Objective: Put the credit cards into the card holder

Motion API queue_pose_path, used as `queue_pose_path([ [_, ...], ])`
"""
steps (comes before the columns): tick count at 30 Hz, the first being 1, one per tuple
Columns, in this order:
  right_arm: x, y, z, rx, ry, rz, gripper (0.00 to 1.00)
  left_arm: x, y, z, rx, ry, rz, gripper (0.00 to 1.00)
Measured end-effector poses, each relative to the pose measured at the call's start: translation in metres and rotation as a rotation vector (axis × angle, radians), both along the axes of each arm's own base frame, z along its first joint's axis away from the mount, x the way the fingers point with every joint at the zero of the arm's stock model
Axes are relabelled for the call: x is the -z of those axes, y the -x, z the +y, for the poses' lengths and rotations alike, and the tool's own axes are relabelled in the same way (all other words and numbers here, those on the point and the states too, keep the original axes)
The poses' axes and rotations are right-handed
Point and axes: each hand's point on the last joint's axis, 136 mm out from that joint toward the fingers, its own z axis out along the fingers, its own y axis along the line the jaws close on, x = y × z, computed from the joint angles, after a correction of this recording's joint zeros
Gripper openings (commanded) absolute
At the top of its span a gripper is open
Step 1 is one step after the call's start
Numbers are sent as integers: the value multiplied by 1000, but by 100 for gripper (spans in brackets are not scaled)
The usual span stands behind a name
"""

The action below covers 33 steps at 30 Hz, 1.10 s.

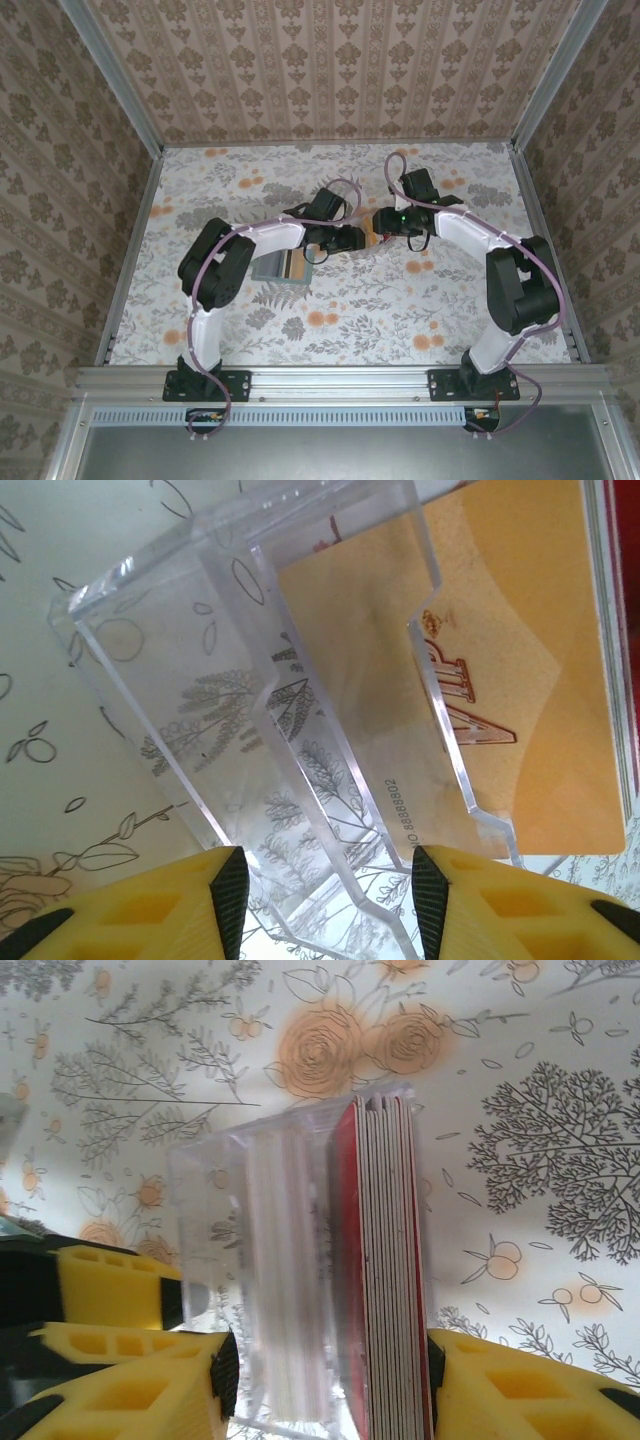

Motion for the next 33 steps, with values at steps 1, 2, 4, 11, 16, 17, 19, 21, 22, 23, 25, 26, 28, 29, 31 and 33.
queue_pose_path([
  [1,-3,0,1,-3,-2,-9,53,1,1,-1,3,1,0,49],
  [2,-5,-1,2,-5,-5,-17,53,1,2,-2,6,1,0,49],
  [4,-9,-2,4,-8,-9,-31,53,1,3,-5,9,4,-2,49],
  [11,-7,-4,4,-8,-7,-27,54,0,3,-7,12,8,-4,49],
  [16,4,-6,5,-8,0,-1,53,0,3,-7,13,9,-3,49],
  [17,4,-6,5,-8,0,-1,52,0,3,-7,13,9,-3,49],
  [19,3,-7,5,-8,-1,-5,51,0,3,-7,13,9,-3,49],
  [21,0,-6,5,-8,-3,-12,51,0,3,-7,13,9,-2,49],
  [22,-2,-6,5,-8,-5,-17,51,0,3,-7,13,9,-3,49],
  [23,-6,-5,5,-8,-7,-25,51,0,3,-7,13,9,-3,49],
  [25,-13,-3,4,-8,-13,-42,51,0,3,-7,13,9,-2,49],
  [26,-18,-3,4,-8,-16,-53,51,0,3,-7,13,9,-3,49],
  [28,-24,-3,4,-8,-20,-69,50,0,3,-7,13,9,-3,49],
  [29,-27,-3,4,-8,-23,-78,49,0,3,-7,13,9,-2,49],
  [31,-29,-3,4,-8,-24,-82,49,0,3,-7,13,9,-2,49],
  [33,-28,-3,4,-7,-23,-79,47,0,3,-7,13,9,-2,49],
])
